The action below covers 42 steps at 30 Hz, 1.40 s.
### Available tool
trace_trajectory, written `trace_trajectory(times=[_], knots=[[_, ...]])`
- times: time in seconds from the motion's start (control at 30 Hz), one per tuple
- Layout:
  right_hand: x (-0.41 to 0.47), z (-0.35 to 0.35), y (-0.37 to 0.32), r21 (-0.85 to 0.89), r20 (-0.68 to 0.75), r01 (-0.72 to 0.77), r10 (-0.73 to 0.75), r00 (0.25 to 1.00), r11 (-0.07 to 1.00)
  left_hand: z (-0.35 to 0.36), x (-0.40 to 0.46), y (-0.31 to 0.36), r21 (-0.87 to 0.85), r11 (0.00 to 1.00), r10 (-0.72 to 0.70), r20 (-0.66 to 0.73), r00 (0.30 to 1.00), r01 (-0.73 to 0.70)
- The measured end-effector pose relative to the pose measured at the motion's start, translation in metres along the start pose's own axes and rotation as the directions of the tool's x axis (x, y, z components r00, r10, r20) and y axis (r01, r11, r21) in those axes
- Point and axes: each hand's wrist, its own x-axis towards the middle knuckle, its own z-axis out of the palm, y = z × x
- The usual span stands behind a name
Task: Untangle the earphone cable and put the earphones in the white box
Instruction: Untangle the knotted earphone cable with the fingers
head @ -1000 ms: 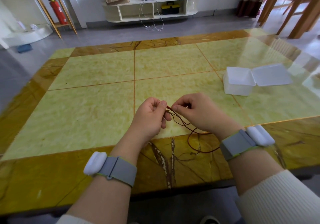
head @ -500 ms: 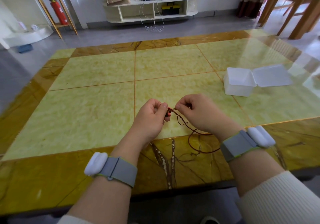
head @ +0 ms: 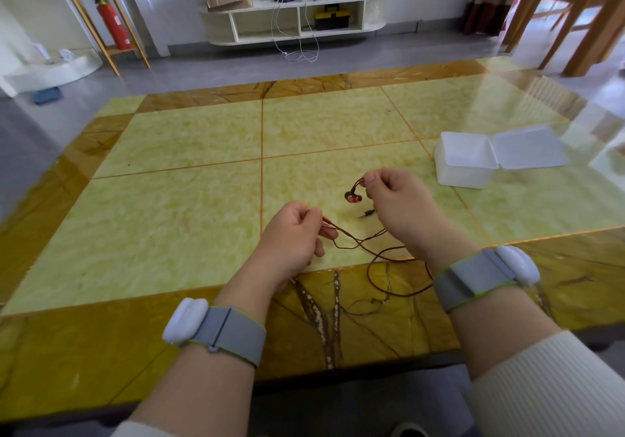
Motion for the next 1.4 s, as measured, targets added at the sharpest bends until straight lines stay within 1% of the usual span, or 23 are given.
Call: trace_trajectory(times=[0.07, 0.17, 0.27, 0.3, 0.37, 0.43, 0.47, 0.6, 0.7, 0.77, 0.83, 0.93, 1.03, 1.13, 1.23, 1.3, 1.4], knots=[[0.001, 0.000, 0.001, 0.073, 0.006, -0.013, 0.012, 1.000, 0.997, -0.001, -0.001, 0.001, 0.044, 0.999, -0.012, -0.018, 1.000, 0.012], [0.002, 0.000, 0.001, 0.159, 0.026, -0.009, 0.005, 1.000, 0.987, -0.003, -0.002, 0.001, 0.152, 0.988, 0.010, -0.046, 0.999, -0.003], [0.002, 0.000, 0.001, 0.200, 0.050, -0.002, -0.009, 0.999, 0.980, -0.004, -0.003, 0.001, 0.157, 0.987, 0.024, -0.068, 0.997, -0.013], [0.002, 0.000, 0.001, 0.202, 0.064, -0.001, -0.013, 0.998, 0.979, -0.004, -0.003, 0.002, 0.181, 0.983, 0.046, -0.078, 0.996, -0.031], [0.002, 0.000, 0.002, 0.195, 0.109, -0.003, -0.019, 0.994, 0.981, -0.005, -0.004, 0.003, 0.217, 0.970, 0.137, -0.101, 0.985, -0.113], [0.001, 0.002, 0.003, 0.205, 0.166, -0.010, -0.025, 0.986, 0.979, -0.006, -0.007, 0.005, 0.191, 0.957, 0.241, -0.109, 0.964, -0.217], [0.001, 0.003, 0.002, 0.221, 0.193, -0.020, -0.023, 0.981, 0.975, -0.005, -0.008, 0.007, 0.176, 0.953, 0.268, -0.100, 0.958, -0.248], [-0.002, 0.007, -0.001, 0.302, 0.277, -0.088, 0.001, 0.961, 0.949, 0.000, -0.007, 0.003, 0.229, 0.930, 0.309, -0.054, 0.950, -0.289], [-0.003, 0.009, 0.000, 0.300, 0.309, -0.107, 0.010, 0.951, 0.948, 0.001, -0.004, -0.001, 0.242, 0.926, 0.312, -0.057, 0.948, -0.290], [-0.003, 0.009, 0.000, 0.293, 0.315, -0.109, 0.012, 0.949, 0.950, 0.002, -0.004, 0.000, 0.199, 0.941, 0.293, -0.073, 0.953, -0.274], [-0.004, 0.008, -0.001, 0.288, 0.317, -0.112, 0.016, 0.948, 0.951, 0.001, -0.006, 0.005, 0.148, 0.955, 0.277, -0.126, 0.953, -0.258], [-0.003, 0.005, 0.002, 0.255, 0.324, -0.118, 0.031, 0.946, 0.960, 0.000, -0.005, 0.008, 0.064, 0.971, 0.239, -0.269, 0.933, -0.230], [-0.003, -0.007, 0.004, 0.211, 0.334, -0.125, 0.049, 0.941, 0.970, -0.009, 0.000, 0.007, -0.064, 0.985, 0.126, -0.384, 0.915, -0.162], [-0.004, -0.022, 0.005, 0.132, 0.347, -0.128, 0.076, 0.935, 0.983, -0.021, 0.004, 0.002, -0.055, 0.993, 0.068, -0.439, 0.896, -0.102], [-0.008, -0.034, 0.005, 0.034, 0.367, -0.131, 0.109, 0.924, 0.991, -0.034, 0.002, 0.004, -0.033, 0.999, 0.004, -0.511, 0.859, -0.025], [-0.009, -0.040, 0.005, -0.066, 0.378, -0.141, 0.156, 0.913, 0.988, -0.040, 0.000, 0.004, -0.012, 0.999, -0.042, -0.528, 0.848, 0.042], [-0.011, -0.048, 0.001, -0.218, 0.368, -0.115, 0.191, 0.910, 0.969, -0.046, -0.005, 0.003, 0.074, 0.991, -0.059, -0.521, 0.851, 0.114]])
